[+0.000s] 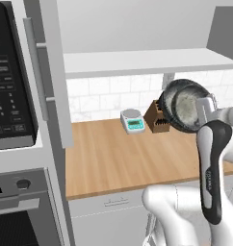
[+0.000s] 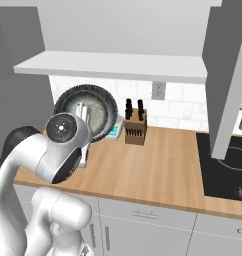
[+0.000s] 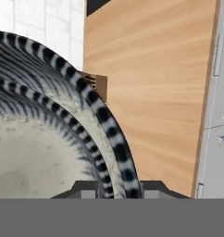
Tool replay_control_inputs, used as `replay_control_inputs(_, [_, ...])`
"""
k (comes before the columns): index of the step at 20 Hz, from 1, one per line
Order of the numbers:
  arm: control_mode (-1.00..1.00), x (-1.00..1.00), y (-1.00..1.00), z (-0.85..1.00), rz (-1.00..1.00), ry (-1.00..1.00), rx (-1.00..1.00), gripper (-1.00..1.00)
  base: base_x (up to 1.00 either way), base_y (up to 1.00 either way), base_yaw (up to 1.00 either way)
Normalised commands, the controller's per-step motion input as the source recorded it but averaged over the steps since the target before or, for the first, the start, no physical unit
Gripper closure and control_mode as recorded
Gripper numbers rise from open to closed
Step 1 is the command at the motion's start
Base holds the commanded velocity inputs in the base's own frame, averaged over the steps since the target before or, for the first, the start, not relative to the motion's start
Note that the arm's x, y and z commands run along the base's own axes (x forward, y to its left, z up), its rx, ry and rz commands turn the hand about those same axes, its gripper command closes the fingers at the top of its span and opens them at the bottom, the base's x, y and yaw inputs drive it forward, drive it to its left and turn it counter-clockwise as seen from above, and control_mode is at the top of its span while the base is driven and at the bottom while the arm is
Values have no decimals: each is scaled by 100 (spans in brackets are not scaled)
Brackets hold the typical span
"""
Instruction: Pick up the bowls on the counter and stack them on top of one another in the open cabinet. Place the smaller bowl on top of the larger bowl.
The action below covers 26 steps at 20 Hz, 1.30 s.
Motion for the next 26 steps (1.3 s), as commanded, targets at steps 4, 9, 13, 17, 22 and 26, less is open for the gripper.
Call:
replay_control_inputs(4, [-100, 24, -2, 100, -13, -1, 0, 100, 0, 0, 0])
replay_control_inputs(9, [-100, 38, -2, 100, -2, 0, 0, 100, 0, 0, 0])
replay_control_inputs(13, [-100, 53, -3, 96, 0, 0, 0, 100, 0, 0, 0])
replay_control_inputs(17, [-100, 59, -6, 85, 0, 0, 0, 100, 0, 0, 0])
replay_control_inputs(22, [-100, 66, 0, 18, 0, -10, 0, 100, 0, 0, 0])
replay_control_inputs(26, [-100, 64, 0, 0, 0, -16, 0, 100, 0, 0, 0])
